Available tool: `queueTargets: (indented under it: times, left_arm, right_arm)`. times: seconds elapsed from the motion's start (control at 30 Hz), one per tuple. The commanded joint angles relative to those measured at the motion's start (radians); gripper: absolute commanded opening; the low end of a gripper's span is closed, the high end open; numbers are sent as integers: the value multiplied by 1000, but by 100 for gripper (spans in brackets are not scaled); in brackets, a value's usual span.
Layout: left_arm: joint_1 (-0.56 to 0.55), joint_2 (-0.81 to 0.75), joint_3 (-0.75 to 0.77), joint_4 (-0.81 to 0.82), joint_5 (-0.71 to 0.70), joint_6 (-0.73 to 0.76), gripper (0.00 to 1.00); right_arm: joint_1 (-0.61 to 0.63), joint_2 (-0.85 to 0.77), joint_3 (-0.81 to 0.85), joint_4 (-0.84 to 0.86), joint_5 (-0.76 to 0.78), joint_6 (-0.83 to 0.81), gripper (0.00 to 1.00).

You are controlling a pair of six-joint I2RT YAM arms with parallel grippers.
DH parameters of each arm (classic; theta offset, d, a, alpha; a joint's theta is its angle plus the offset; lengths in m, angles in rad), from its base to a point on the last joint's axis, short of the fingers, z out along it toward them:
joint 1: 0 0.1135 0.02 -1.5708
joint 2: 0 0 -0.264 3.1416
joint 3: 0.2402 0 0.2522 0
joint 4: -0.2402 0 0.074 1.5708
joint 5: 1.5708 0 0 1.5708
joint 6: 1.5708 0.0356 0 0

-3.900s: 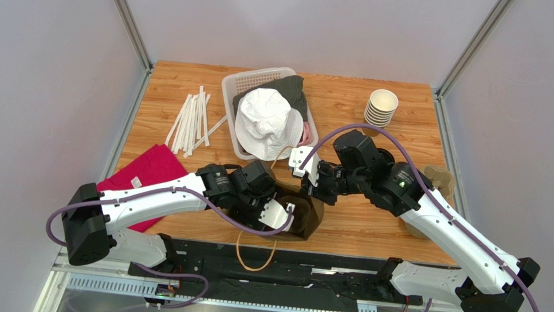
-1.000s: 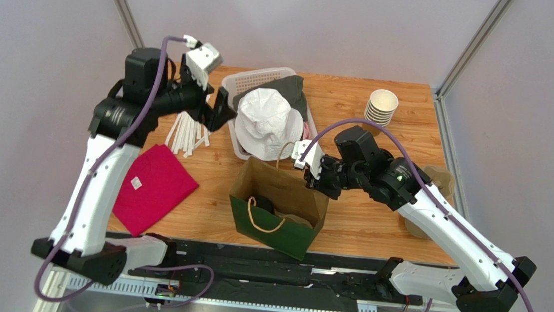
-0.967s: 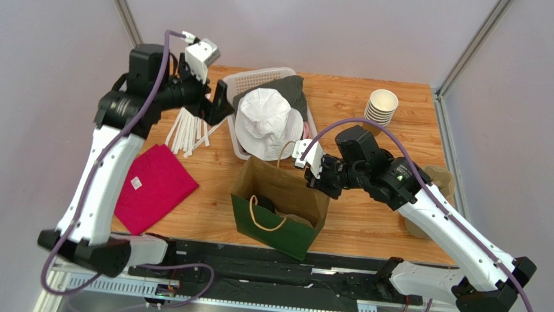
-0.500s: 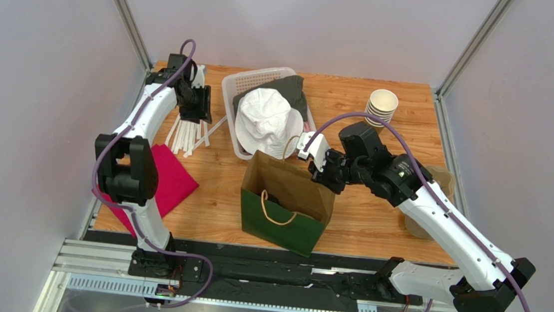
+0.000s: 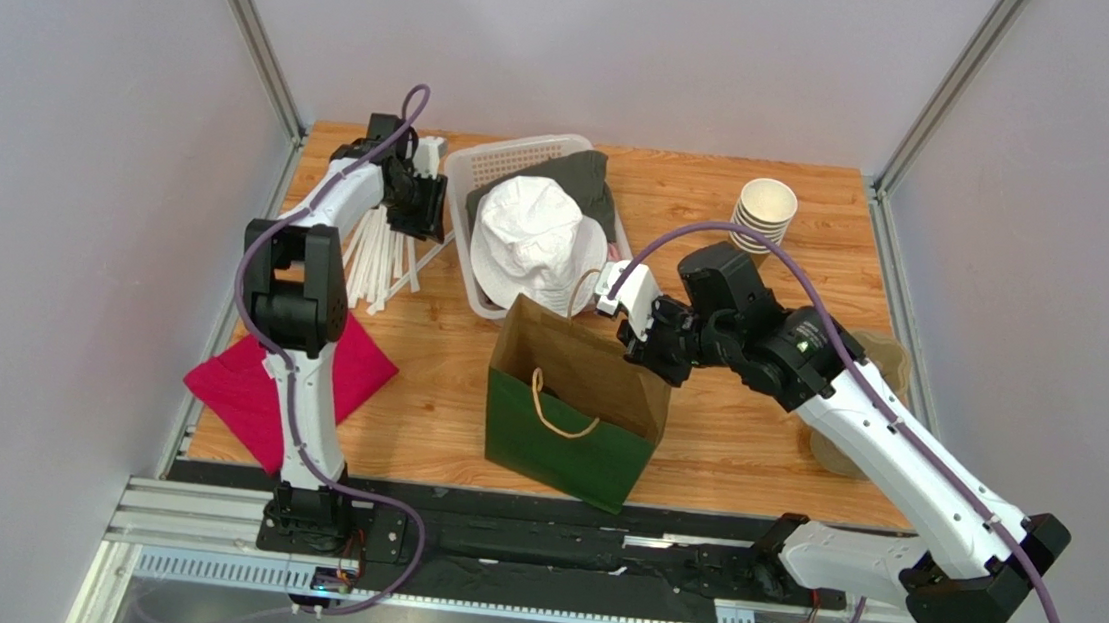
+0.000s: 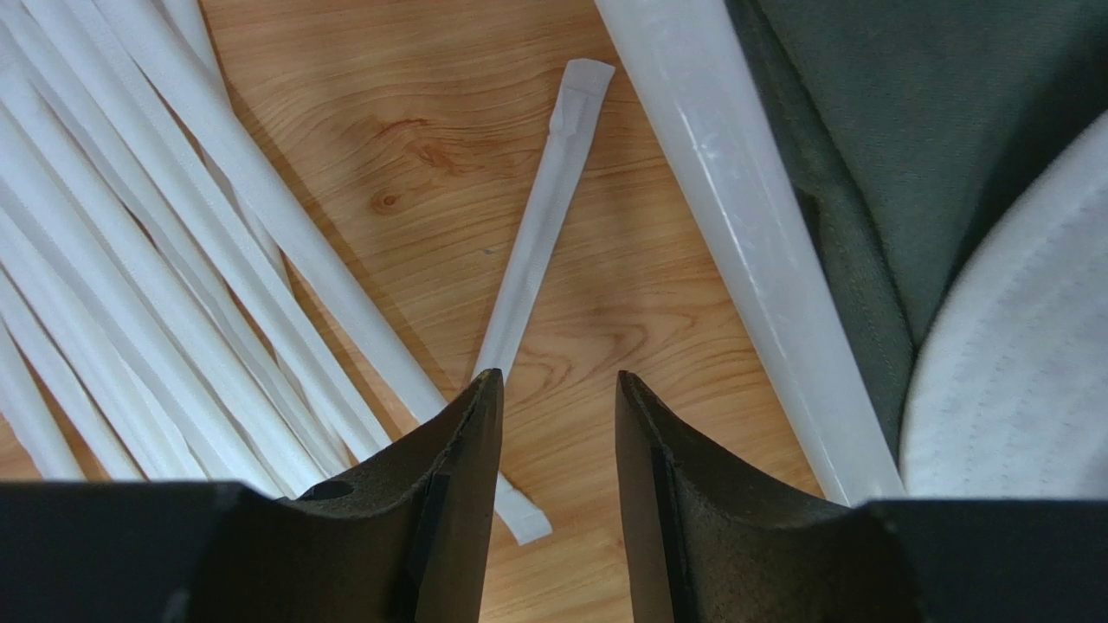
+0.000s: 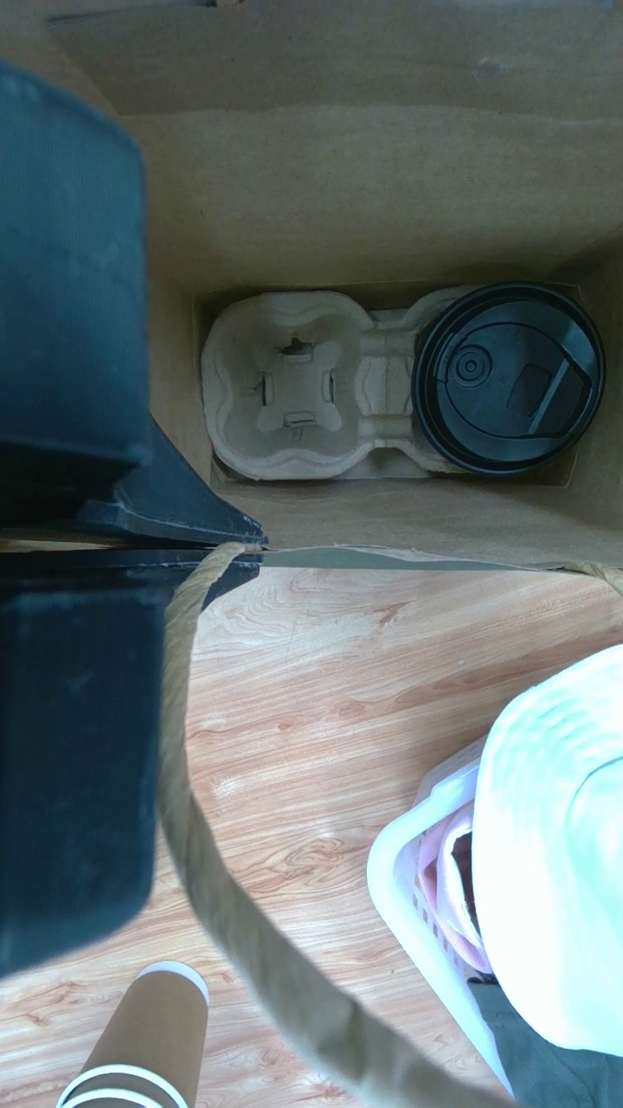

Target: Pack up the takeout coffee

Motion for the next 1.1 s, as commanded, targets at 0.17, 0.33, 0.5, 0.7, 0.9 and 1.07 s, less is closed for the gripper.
queueTargets:
  times: [0.17, 0.33, 0.5, 0.7, 0.9, 1.07]
  left_arm:
    - [-3, 80, 55, 25, -50, 51, 47]
    - [-6, 115, 75, -4, -114, 42, 51]
    - [-29, 151, 112, -56, -220, 71, 49]
    - [-45, 172, 98, -94, -280, 88, 46]
    - [-45, 184, 95, -117, -280, 68, 34]
    - [-45, 189, 129, -136, -254, 19, 7]
  right_arm:
    - [-17, 31, 42, -19, 5, 8, 1]
    - [-25, 48, 51, -19, -9, 17, 0]
    - [-28, 60, 62, -22, -9, 25, 0]
    - [-35, 65, 65, -21, -11, 32, 0]
    - [-37, 71, 69, -24, -11, 31, 0]
    - [-37, 73, 72, -26, -14, 31, 0]
